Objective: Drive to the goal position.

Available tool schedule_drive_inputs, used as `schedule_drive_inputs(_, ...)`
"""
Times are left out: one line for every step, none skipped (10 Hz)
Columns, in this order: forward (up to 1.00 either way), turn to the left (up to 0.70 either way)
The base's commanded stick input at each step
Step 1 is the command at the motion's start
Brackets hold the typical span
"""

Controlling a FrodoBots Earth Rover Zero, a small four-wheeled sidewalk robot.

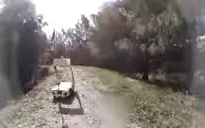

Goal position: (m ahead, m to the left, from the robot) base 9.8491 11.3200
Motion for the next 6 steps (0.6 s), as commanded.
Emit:
schedule_drive_inputs(0.85,0.00)
schedule_drive_inputs(0.85,0.00)
schedule_drive_inputs(0.85,0.00)
schedule_drive_inputs(0.85,0.00)
schedule_drive_inputs(0.85,0.03)
schedule_drive_inputs(0.85,0.15)
